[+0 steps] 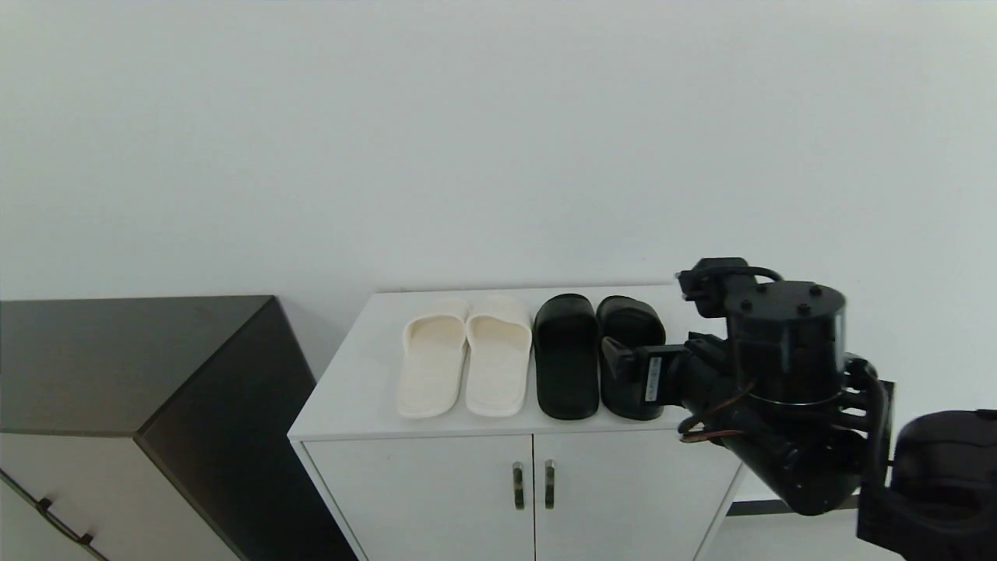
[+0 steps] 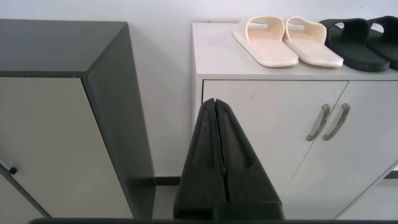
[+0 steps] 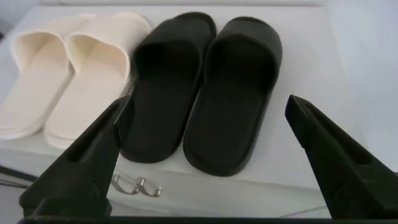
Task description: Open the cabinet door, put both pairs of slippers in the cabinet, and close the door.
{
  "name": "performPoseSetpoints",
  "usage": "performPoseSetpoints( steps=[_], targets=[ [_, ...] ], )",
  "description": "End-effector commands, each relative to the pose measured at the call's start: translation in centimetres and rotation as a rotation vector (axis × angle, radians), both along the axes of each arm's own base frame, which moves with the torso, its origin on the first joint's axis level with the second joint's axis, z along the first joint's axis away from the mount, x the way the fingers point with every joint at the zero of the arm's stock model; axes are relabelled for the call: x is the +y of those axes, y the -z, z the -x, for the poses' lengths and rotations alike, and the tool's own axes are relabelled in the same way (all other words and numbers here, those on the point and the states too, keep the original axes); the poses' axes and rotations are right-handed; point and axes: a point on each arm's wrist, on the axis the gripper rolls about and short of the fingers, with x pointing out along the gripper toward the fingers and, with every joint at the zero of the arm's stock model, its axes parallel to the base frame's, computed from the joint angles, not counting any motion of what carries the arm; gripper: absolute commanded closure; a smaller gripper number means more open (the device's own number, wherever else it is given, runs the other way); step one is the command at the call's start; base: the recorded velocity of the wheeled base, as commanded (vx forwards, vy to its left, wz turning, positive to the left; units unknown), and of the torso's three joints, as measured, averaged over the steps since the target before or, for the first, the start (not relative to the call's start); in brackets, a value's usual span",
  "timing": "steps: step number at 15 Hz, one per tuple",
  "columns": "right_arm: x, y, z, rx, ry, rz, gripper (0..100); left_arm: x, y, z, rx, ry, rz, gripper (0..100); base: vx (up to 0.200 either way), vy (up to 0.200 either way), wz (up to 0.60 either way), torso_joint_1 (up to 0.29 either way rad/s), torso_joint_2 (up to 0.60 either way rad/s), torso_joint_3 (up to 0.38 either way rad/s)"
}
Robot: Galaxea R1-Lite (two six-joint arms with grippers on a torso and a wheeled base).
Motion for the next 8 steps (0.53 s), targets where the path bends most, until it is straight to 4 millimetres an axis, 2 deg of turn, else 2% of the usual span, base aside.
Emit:
performPoseSetpoints(
  steps=[1, 3, 6, 8],
  targets=[
    [2.3, 2.6, -2.4, 0.042, 0.008, 0.046, 0, 0.0, 0.0, 0.0, -0.002, 0.001, 0.001, 100, 0.000, 0.000, 0.00, 0.000, 0.00, 0.000],
    [2.8, 3.3, -4.9, 0.041, 0.044, 0.039, 0, 0.0, 0.0, 0.0, -0.002, -0.001, 0.002, 100, 0.000, 0.000, 0.00, 0.000, 0.00, 0.000],
    [3.2, 4.7, -7.2, 0.055, 0.070, 0.050, 0, 0.0, 0.0, 0.0, -0.002, 0.001, 0.004, 100, 0.000, 0.000, 0.00, 0.000, 0.00, 0.000],
    [3.9, 4.9, -8.7, 0.045, 0.061, 0.041, 0, 0.0, 0.0, 0.0, -0.002, -0.001, 0.002, 100, 0.000, 0.000, 0.00, 0.000, 0.00, 0.000]
  ],
)
